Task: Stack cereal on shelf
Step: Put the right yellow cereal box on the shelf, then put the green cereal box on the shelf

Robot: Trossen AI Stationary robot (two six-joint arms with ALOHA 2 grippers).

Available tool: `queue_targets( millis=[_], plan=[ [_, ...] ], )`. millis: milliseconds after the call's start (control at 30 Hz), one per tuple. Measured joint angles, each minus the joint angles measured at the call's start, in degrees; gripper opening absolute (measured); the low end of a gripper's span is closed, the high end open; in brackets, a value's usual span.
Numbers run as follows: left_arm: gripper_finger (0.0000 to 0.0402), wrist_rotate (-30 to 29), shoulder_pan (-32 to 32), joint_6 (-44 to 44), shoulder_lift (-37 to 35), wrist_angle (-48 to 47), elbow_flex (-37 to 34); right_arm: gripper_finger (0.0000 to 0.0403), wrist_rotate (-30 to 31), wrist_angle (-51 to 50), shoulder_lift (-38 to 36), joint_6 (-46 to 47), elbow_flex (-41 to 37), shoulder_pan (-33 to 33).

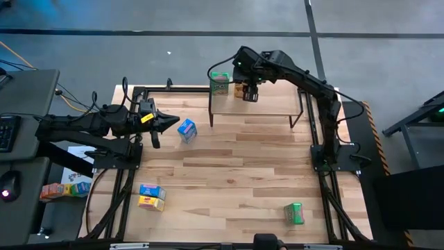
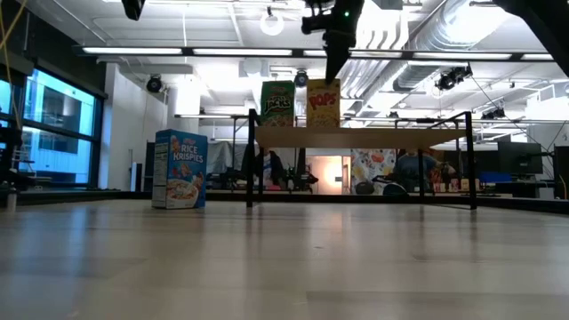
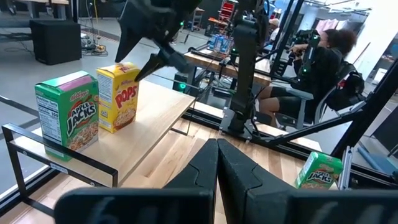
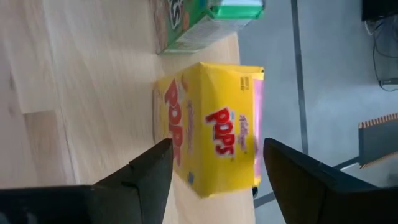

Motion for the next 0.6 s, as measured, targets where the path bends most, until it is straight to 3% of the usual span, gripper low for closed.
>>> queue_targets(
  millis=[300, 500, 600],
  plan=[
    [0.0, 0.72, 0.02, 2.98, -1.7, -0.15, -0.02, 0.0224, -1.55, -1.37, -5.02, 8.58, 0.04, 0.15],
    [0.0, 8.08, 0.0, 3.05, -7.79, -2.62, -0.04, 0.0224, -15.26, -4.37, -8.64, 21.74, -0.07, 0.8],
    [0.0, 10.52, 0.0, 3.05, -11.57, -4.45, -0.04, 0.0224, -17.22, -5.41, -10.03, 25.56, -0.83, 3.46]
  ],
)
